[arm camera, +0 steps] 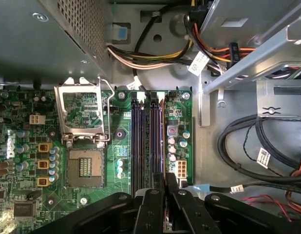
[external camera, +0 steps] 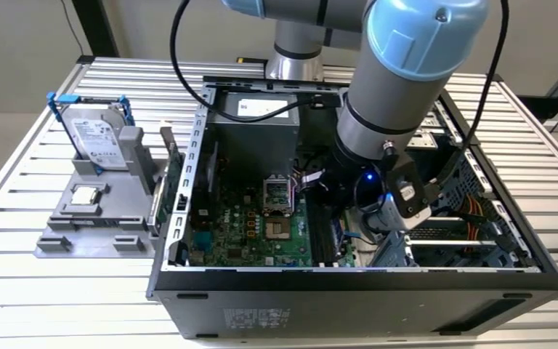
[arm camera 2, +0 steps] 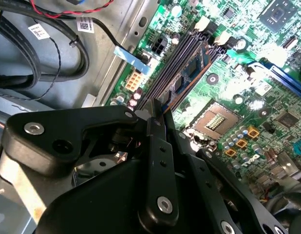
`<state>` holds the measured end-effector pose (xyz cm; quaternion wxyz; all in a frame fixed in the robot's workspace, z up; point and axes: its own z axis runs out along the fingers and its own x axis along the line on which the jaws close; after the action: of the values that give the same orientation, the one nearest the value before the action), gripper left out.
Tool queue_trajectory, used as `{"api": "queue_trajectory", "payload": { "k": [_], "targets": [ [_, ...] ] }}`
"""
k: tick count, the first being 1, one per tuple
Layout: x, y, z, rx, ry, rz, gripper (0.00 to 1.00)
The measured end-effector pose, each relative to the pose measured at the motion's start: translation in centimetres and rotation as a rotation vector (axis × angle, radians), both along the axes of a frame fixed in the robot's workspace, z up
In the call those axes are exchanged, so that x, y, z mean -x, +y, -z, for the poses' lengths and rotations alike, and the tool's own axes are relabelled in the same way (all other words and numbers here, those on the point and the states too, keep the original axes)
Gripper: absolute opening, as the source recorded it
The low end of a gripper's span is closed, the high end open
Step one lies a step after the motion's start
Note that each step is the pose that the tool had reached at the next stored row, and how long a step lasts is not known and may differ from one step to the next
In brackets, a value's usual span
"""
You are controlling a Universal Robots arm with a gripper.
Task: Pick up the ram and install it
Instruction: 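Insert the ram into the slot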
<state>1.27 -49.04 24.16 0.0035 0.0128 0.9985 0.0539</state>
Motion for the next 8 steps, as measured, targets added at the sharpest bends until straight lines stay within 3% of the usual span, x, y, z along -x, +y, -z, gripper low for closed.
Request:
{"api": "queue_trajectory", "payload": {
  "k": [8],
  "targets": [
    [-0.01,-0.03,-0.03,-0.0003,0.0009,0.000,0.00]
  ]
}}
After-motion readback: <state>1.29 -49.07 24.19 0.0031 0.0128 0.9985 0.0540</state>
